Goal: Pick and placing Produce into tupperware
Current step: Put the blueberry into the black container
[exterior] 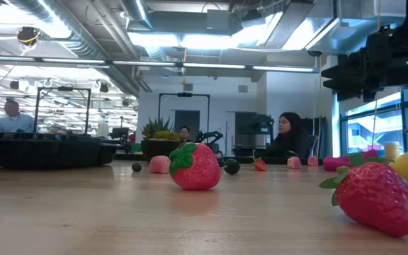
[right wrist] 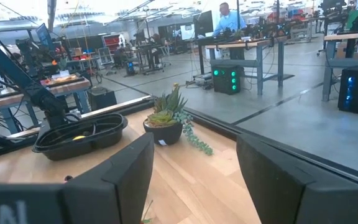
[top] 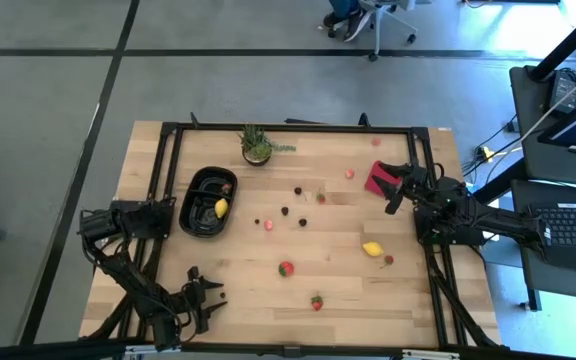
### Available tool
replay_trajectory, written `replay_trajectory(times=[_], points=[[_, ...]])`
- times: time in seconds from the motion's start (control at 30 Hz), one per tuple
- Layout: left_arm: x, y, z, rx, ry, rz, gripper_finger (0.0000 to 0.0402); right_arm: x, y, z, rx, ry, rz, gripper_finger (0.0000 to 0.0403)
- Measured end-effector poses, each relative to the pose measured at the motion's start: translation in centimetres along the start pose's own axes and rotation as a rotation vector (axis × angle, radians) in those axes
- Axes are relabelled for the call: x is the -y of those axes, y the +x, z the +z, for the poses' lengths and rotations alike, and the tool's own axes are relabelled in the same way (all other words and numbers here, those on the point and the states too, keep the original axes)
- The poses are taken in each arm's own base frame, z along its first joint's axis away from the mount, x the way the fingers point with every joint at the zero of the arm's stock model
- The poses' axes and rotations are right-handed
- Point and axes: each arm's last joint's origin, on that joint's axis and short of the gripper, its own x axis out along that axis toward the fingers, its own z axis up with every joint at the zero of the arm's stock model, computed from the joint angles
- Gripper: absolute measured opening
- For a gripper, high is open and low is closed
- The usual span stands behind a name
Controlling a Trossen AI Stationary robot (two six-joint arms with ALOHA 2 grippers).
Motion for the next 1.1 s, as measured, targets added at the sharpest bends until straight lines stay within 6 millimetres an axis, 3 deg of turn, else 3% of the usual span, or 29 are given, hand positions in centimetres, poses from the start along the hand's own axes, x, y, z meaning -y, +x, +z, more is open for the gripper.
replay_trajectory(times=[0.8,1.1], points=[[0.10,0.27,0.38,-0.061,0.002,0.004,0.0237,0.00,0.00,0.00,0.000,0.000,0.000,0.0232],[0.00,0.56,0.40,-0.096,0.090,0.010,0.0199,0.00,0.00,0.00,0.000,0.003,0.000,0.0232]])
